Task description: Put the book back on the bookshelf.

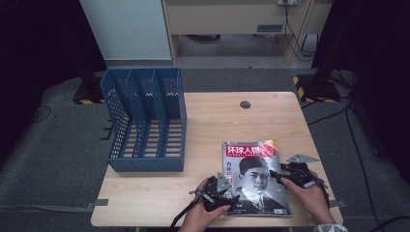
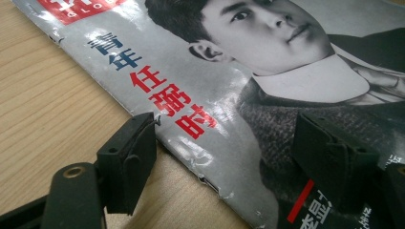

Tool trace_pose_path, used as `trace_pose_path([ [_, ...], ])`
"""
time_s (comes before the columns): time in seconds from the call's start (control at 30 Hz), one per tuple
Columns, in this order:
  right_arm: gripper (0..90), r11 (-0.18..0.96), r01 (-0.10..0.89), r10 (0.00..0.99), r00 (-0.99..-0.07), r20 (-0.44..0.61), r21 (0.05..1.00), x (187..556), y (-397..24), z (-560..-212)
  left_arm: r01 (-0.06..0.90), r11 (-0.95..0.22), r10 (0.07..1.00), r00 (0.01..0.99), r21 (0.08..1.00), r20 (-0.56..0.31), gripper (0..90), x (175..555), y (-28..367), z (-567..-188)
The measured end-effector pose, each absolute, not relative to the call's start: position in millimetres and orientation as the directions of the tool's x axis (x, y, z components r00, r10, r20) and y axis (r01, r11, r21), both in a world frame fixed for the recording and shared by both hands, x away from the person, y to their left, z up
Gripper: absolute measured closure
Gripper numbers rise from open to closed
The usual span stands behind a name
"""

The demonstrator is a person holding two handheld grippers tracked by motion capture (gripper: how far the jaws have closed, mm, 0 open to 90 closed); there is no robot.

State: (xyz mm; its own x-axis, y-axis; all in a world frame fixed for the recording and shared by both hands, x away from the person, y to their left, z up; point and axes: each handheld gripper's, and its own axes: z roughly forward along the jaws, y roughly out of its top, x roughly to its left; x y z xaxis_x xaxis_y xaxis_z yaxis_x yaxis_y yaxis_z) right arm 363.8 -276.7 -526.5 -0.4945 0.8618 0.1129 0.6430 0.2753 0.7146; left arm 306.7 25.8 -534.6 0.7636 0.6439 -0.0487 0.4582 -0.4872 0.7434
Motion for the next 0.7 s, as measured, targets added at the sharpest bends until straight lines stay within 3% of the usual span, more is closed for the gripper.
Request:
trace_pose_path([
  [0.47, 50.2, 0.277, 0.569, 0.838, -0.537, 0.095, 0.775, 351, -272, -507, 0.458, -0.487, 0.644, 0.764, 0.743, -0.049, 22.5, 307, 26, -535],
  [0.57, 55.8, 0.26, 0.553, 0.823, -0.556, 0.119, 0.792, 348, -272, -502, 0.458, -0.487, 0.644, 0.764, 0.744, -0.049, 22.5, 307, 26, -535],
  [0.7, 56.9, 0.239, 0.547, 0.793, -0.586, 0.163, 0.802, 348, -270, -501, 0.458, -0.488, 0.643, 0.764, 0.743, -0.049, 22.4, 307, 26, -535],
])
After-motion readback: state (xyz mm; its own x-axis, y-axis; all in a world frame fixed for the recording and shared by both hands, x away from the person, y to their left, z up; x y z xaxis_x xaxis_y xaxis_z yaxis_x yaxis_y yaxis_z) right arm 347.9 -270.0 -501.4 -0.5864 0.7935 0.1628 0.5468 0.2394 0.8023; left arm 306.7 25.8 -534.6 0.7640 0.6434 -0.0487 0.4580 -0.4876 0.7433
